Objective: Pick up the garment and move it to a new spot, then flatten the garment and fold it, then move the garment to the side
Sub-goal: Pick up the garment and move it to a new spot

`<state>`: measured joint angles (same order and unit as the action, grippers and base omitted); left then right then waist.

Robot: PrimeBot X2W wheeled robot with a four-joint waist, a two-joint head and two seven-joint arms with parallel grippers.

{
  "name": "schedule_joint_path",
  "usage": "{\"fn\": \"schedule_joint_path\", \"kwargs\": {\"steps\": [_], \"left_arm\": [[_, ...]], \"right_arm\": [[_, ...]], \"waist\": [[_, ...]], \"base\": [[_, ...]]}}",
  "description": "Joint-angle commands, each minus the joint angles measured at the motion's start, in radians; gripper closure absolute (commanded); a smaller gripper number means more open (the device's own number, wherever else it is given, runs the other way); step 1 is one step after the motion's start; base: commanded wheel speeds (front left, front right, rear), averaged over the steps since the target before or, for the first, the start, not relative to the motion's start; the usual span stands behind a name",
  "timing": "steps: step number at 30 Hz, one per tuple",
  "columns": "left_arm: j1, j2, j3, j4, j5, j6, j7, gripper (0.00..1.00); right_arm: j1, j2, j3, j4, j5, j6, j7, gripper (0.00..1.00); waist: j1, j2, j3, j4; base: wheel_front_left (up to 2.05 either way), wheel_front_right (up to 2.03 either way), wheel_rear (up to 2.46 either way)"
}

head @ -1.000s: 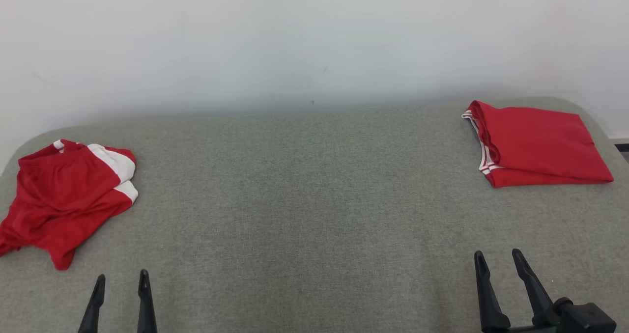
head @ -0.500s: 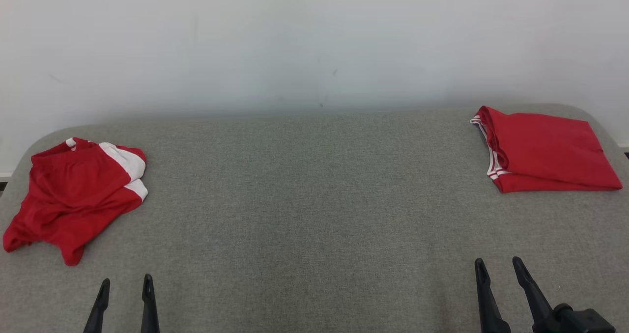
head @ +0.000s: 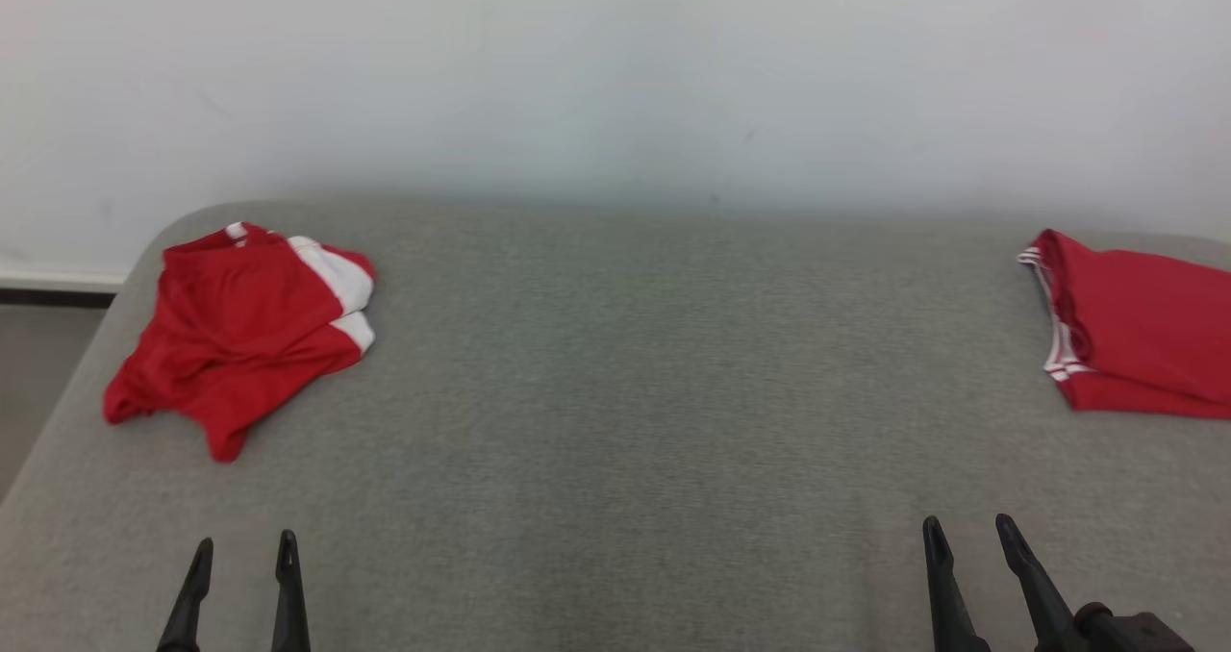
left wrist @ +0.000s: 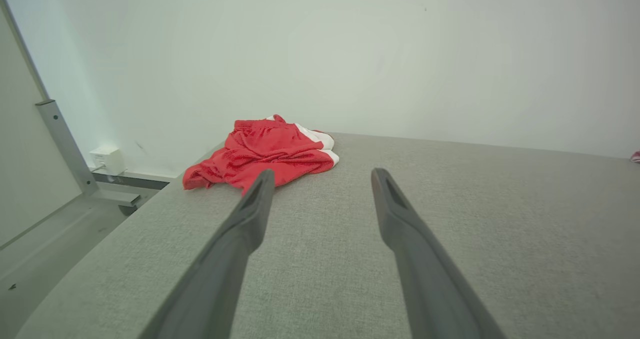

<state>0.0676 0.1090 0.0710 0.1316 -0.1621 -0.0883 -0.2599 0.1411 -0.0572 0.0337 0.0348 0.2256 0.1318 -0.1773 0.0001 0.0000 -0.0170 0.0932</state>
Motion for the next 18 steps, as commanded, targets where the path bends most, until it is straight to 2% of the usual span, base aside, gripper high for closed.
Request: {"fn": "schedule_joint_path", "kwargs": {"steps": [1,11,18], "left_arm": [[-0.013,0.008,0.004,0.002,-0.005,0.000,0.000,0.00],[-0.043,0.016,0.010,0.020,-0.016,0.014,-0.003,0.00],[-0.037,0.014,0.022,0.024,-0.023,0.026,-0.004,0.00]], "right_arm": [[-0.001,0.003,0.003,0.001,0.000,-0.003,-0.005,0.00],[-0.042,0.005,0.013,0.018,-0.007,-0.003,-0.012,0.00],[-0.057,0.006,0.021,0.028,-0.010,-0.003,-0.010,0.00]], "waist": [[-0.0001,0.0000,0.018,0.065],[-0.0001,0.0000,0.071,0.261],[-0.0001,0.0000,0.074,0.362]], "base": [[0.00,0.00,0.00],[0.00,0.00,0.00],[0.00,0.00,0.00]]}}
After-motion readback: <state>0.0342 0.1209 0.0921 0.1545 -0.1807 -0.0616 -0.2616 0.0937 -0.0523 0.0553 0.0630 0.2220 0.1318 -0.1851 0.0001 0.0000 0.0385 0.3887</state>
